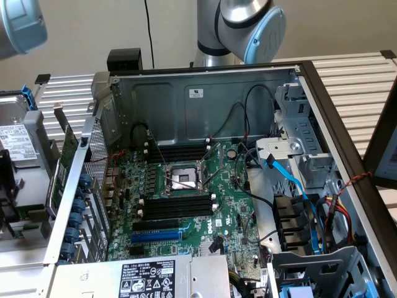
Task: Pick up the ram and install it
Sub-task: 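Pick up the ram and move it above insertion slot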
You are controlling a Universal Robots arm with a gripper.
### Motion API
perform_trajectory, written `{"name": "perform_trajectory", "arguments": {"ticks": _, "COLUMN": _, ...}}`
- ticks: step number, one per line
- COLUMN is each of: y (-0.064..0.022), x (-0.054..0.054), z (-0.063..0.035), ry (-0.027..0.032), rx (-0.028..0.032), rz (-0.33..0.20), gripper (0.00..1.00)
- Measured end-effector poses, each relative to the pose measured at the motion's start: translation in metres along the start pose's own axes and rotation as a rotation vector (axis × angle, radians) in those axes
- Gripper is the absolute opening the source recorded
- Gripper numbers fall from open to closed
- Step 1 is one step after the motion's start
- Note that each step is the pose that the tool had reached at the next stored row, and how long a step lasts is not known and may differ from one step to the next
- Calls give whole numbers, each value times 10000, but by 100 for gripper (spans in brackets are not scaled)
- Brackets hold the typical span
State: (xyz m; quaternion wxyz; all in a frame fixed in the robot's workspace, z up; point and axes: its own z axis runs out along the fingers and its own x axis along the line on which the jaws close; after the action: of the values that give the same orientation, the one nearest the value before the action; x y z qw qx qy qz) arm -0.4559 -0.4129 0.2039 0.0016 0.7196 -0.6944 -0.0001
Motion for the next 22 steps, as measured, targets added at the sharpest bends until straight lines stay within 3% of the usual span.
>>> {"name": "perform_trajectory", "arguments": {"ticks": 7, "y": 0, "x": 1, "z": 54, "ry": 1, "rx": -5, "rz": -1, "gripper": 35}}
{"name": "perform_trajectory", "arguments": {"ticks": 10, "y": 0, "x": 0, "z": 55, "ry": -2, "rx": -2, "rz": 0, "gripper": 16}}
{"name": "perform_trajectory", "arguments": {"ticks": 12, "y": -1, "x": 4, "z": 37, "ry": -2, "rx": 2, "rz": -1, "gripper": 13}}
{"name": "perform_trajectory", "arguments": {"ticks": 22, "y": 1, "x": 29, "z": -407, "ry": -1, "rx": -2, "rz": 1, "gripper": 13}}
